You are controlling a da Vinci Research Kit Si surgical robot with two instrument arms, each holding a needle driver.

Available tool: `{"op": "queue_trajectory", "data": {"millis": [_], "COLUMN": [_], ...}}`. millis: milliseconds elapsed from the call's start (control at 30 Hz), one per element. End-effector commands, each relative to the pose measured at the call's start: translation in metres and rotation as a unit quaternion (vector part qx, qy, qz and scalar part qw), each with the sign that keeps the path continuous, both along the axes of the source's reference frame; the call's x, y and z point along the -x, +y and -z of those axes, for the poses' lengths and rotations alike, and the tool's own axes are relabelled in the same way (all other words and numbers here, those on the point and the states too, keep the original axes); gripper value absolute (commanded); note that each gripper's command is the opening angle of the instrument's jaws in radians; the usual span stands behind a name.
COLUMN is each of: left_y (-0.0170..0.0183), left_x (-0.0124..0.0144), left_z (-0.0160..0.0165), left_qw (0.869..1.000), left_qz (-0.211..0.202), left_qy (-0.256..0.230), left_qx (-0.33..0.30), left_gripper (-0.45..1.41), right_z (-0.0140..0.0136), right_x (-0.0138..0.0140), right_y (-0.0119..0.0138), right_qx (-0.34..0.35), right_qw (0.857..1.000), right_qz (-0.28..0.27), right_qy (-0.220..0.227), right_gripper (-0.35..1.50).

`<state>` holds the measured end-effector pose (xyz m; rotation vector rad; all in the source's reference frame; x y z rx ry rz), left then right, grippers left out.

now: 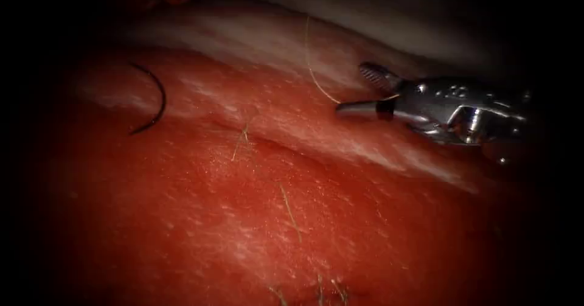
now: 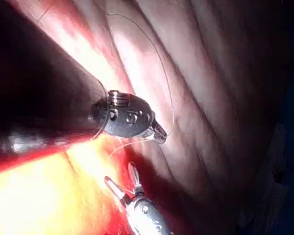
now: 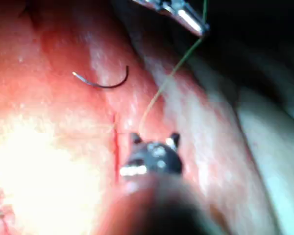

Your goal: Wound Closure

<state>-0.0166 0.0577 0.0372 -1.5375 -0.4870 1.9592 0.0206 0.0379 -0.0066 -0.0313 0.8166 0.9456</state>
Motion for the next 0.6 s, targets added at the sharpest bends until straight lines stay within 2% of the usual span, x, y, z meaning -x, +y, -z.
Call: {"op": "queue_trajectory", "data": {"millis": [33, 167, 233, 300, 367, 467, 567, 600], "left_y": [-0.0007, -0.0031, -0.0057, -0.0061, -0.0072, -0.0084, -0.0091, -0.0093], "left_x": [0.0012, 0.0036, 0.0051, 0.0052, 0.0051, 0.0048, 0.0044, 0.0039], "left_z": [-0.0014, -0.0053, -0.0108, -0.0118, -0.0146, -0.0167, -0.0177, -0.0176], "left_qw": [1.000, 1.000, 0.998, 0.998, 0.997, 0.994, 0.990, 0.986], "left_qz": [-0.004, -0.018, -0.035, -0.037, -0.041, -0.049, -0.062, -0.076], "left_qy": [0.003, 0.012, 0.029, 0.032, 0.041, 0.057, 0.078, 0.087], "left_qx": [-0.003, -0.018, -0.037, -0.039, -0.057, -0.076, -0.096, -0.122], "left_gripper": [-0.35, -0.35, -0.35, -0.35, -0.35, -0.35, 0.17, 0.50], "right_z": [-0.0004, -0.0003, -0.0002, -0.0002, -0.0001, -0.0001, -0.0001, -0.0001], "right_x": [0.0016, 0.0047, 0.0074, 0.0077, 0.0086, 0.0089, 0.0086, 0.0084], "right_y": [0.0005, 0.0005, 0.0005, 0.0005, 0.0004, 0.0004, 0.0004, 0.0004], "right_qx": [-0.003, -0.003, -0.003, -0.005, -0.006, -0.006, -0.003, -0.001], "right_qw": [1.000, 0.999, 0.997, 0.997, 0.995, 0.994, 0.994, 0.993], "right_qz": [-0.004, -0.011, -0.005, -0.006, -0.004, -0.008, -0.005, -0.004], "right_qy": [-0.017, -0.043, -0.078, -0.081, -0.101, -0.109, -0.113, -0.114], "right_gripper": [1.48, 1.48, 1.48, 1.48, 1.48, 1.48, 1.48, 1.48]}}
